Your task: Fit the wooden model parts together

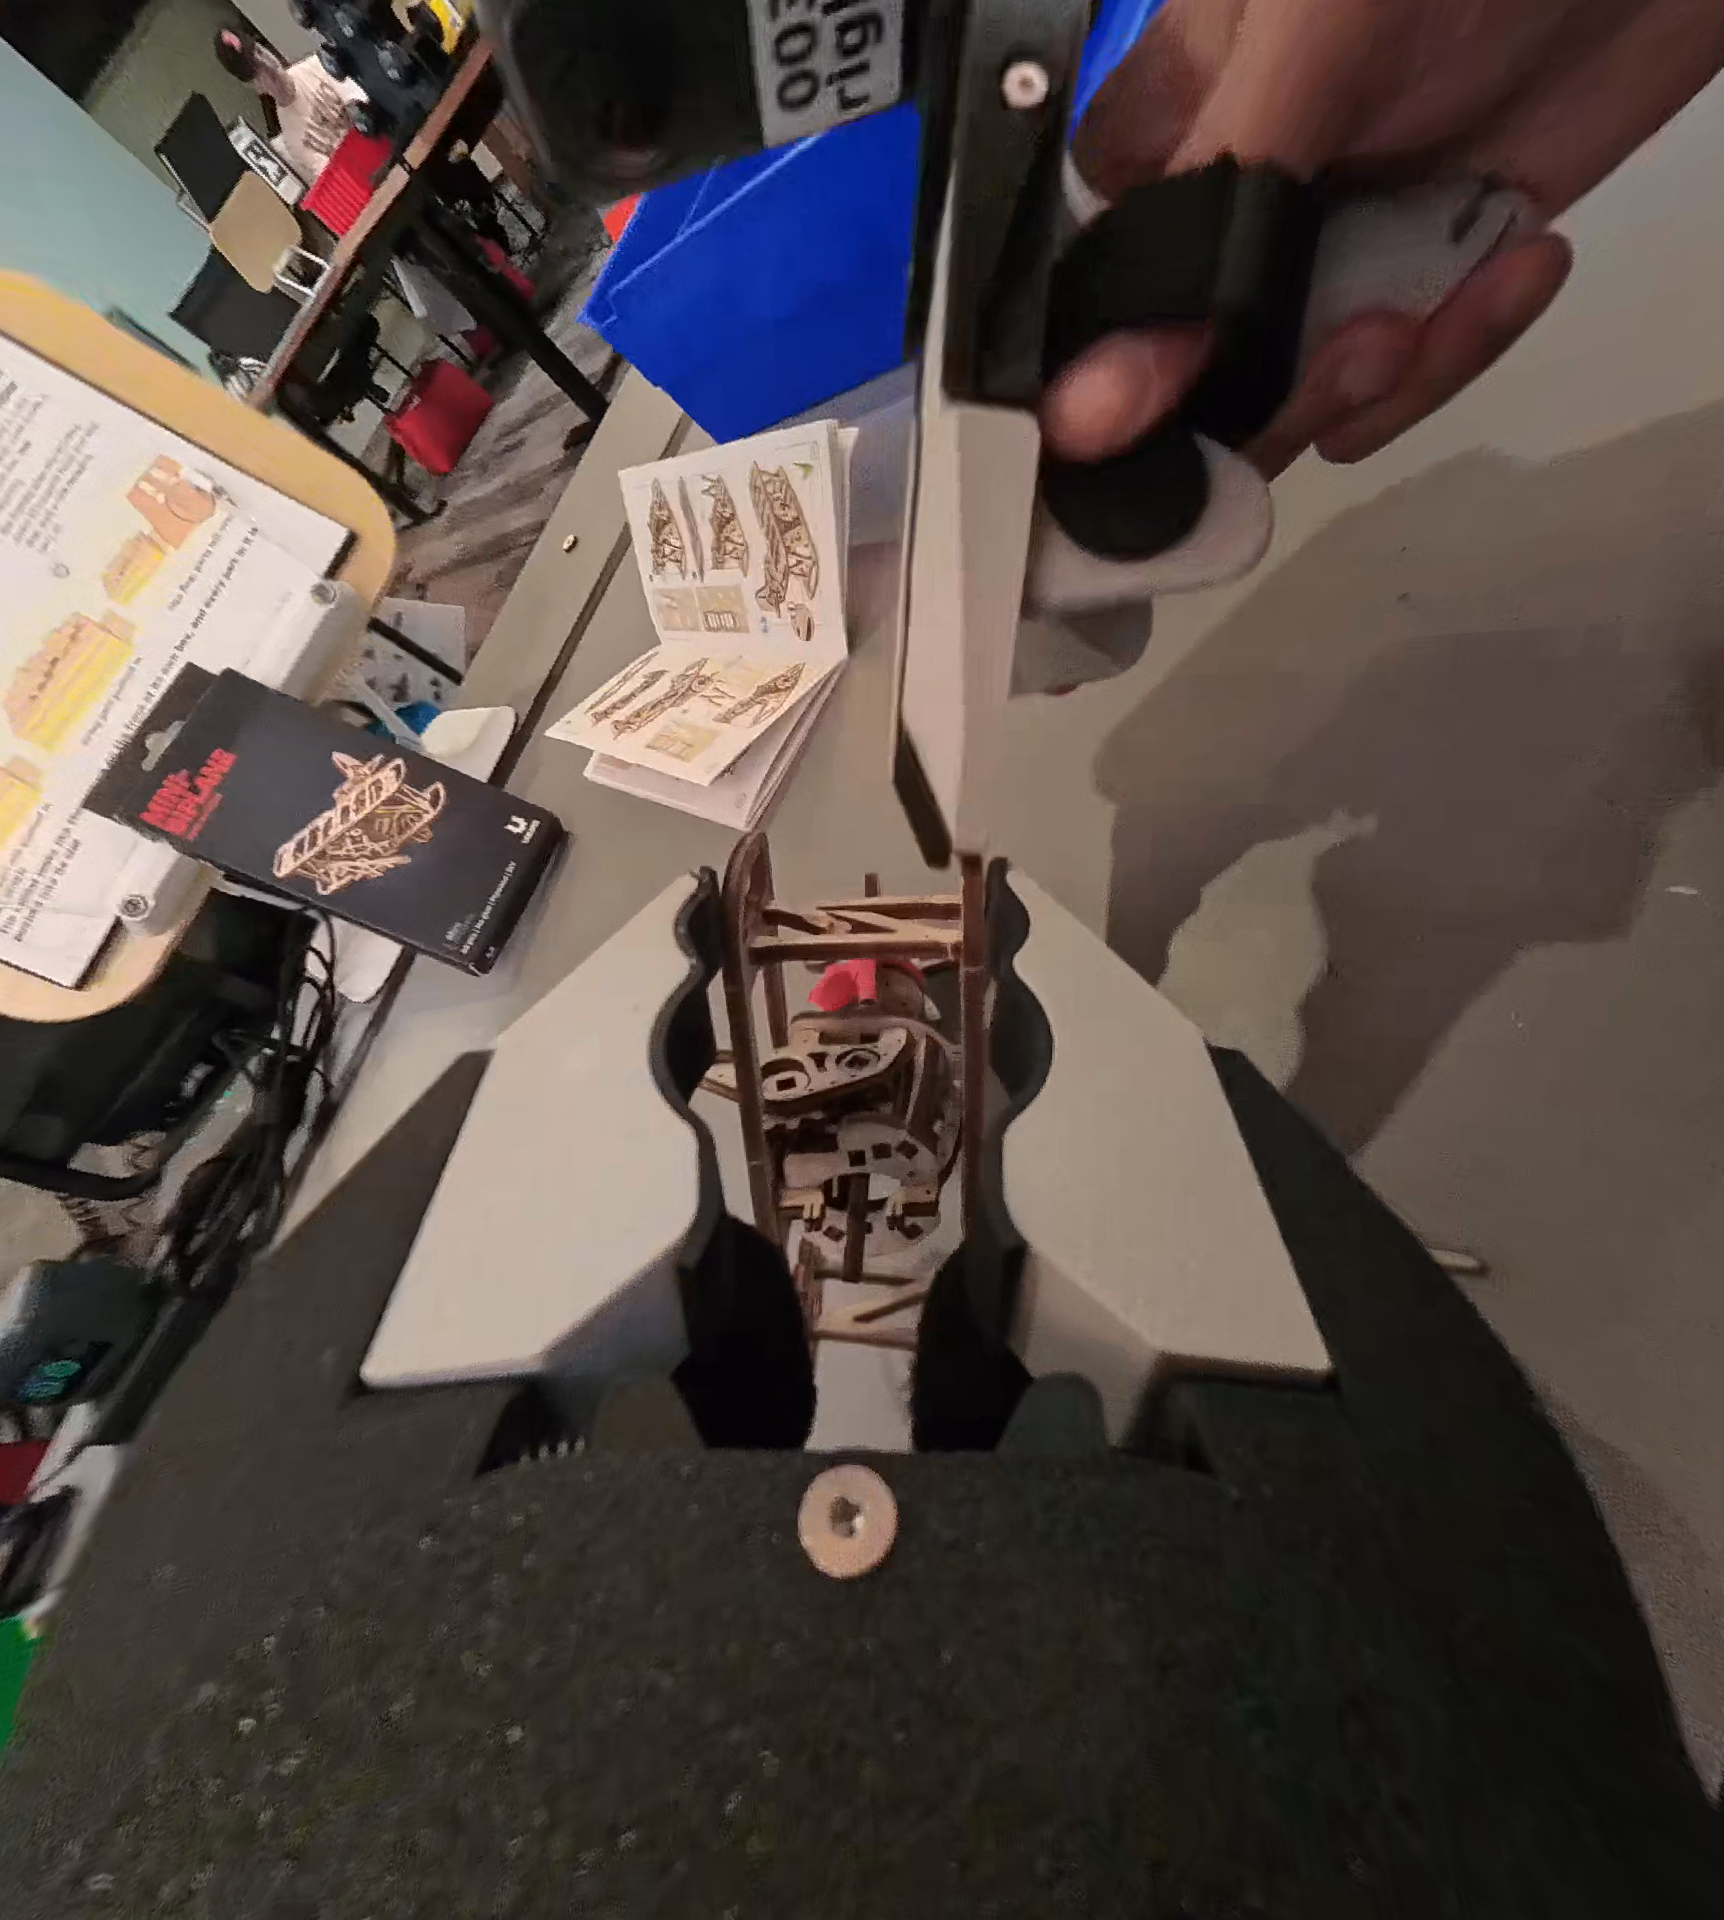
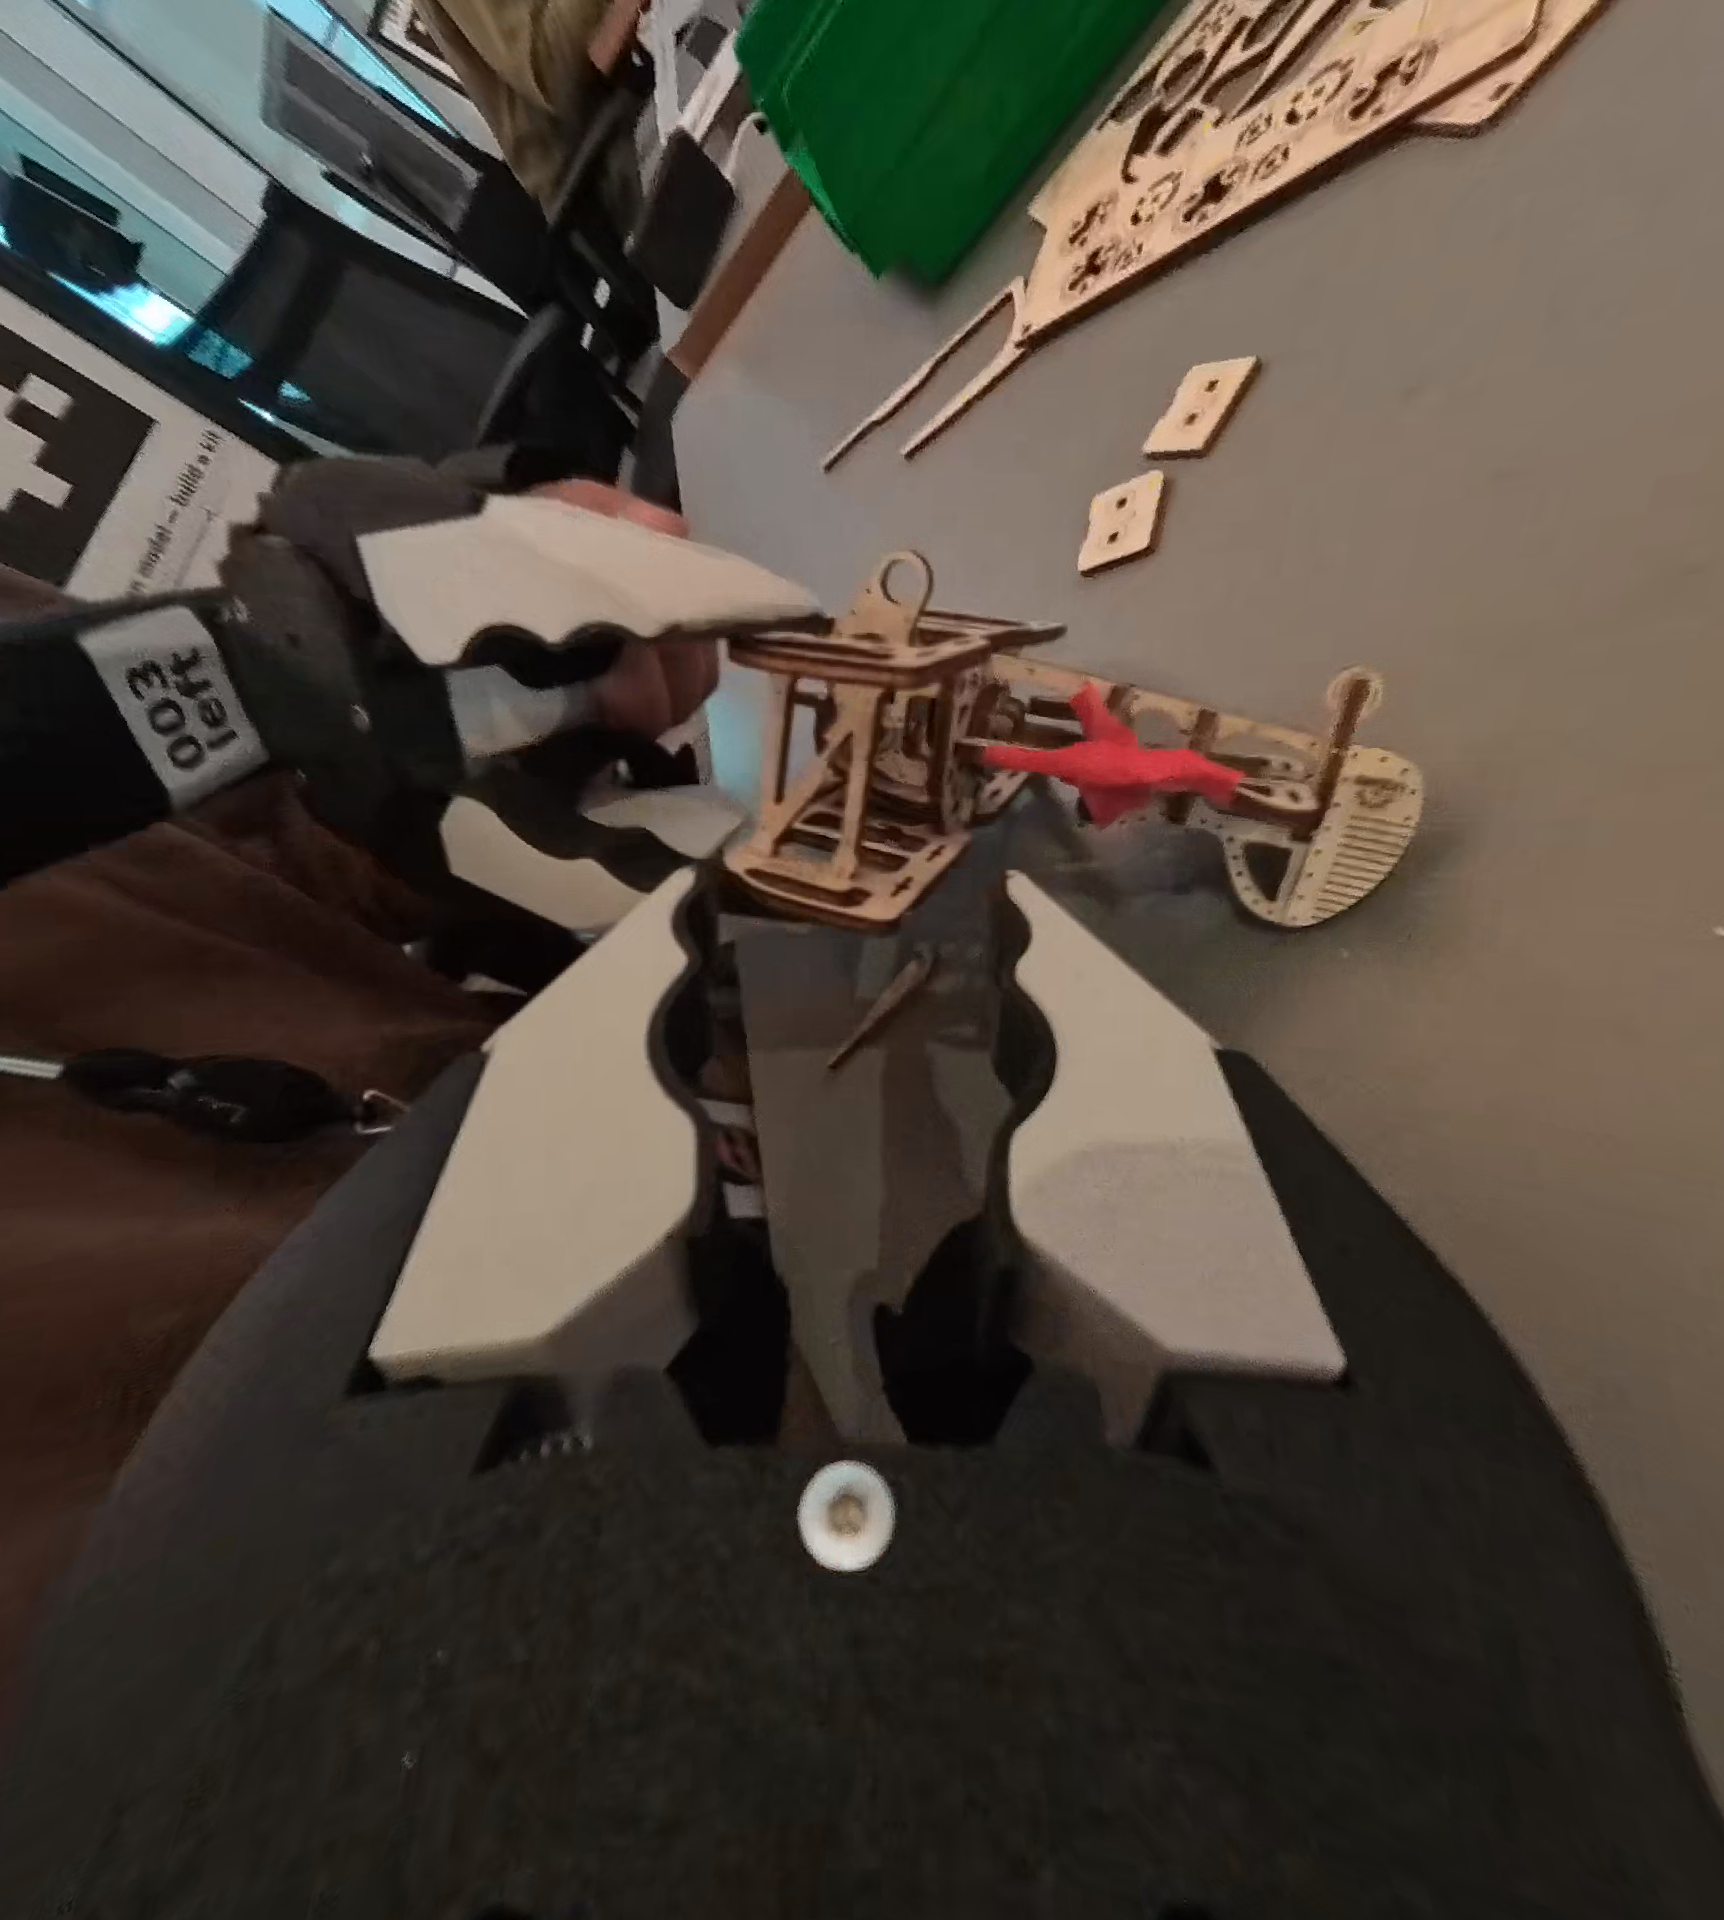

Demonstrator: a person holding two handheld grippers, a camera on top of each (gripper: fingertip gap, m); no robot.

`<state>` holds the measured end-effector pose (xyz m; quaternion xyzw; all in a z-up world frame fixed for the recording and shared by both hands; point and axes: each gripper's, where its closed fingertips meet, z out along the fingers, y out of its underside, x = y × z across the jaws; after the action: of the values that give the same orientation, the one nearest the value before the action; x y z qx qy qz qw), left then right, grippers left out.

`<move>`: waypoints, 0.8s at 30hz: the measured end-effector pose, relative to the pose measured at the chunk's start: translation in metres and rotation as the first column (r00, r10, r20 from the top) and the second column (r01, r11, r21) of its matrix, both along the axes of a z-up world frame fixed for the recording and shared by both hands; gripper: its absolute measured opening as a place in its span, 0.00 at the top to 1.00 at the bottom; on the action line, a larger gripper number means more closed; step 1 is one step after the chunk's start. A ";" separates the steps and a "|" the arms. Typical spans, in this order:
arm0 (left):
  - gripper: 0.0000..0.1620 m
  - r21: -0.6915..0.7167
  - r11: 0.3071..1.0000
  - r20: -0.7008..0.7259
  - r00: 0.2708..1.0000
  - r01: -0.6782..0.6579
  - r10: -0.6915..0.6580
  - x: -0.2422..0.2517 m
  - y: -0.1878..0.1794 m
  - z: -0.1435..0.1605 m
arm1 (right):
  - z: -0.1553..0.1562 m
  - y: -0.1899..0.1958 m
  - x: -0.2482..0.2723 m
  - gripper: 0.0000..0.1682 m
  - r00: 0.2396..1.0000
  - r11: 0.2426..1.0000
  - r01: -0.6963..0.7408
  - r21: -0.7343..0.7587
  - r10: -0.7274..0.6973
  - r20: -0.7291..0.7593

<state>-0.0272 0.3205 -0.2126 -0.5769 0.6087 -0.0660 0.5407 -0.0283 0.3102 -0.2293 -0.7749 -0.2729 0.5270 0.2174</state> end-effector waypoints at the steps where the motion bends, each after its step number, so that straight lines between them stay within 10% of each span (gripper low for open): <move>1: 0.71 0.032 0.999 -0.026 1.000 -0.006 0.007 0.001 -0.001 -0.002 | 0.002 -0.001 -0.004 0.73 1.000 1.000 0.011 -0.009 -0.011 -0.013; 17: 0.53 0.117 0.987 -0.160 0.979 -0.110 0.128 0.015 -0.005 -0.027 | -0.017 -0.012 0.000 0.88 0.946 0.966 0.183 0.182 -0.223 0.237; 24: 0.64 0.109 0.991 -0.219 0.971 -0.076 0.099 0.022 -0.010 -0.037 | -0.013 -0.020 -0.004 0.87 0.937 0.953 0.156 0.261 -0.226 0.266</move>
<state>-0.0051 0.3108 -0.2493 -0.5793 0.6422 0.0537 0.4991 -0.0326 0.2901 -0.2422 -0.8360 -0.2856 0.3464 0.3154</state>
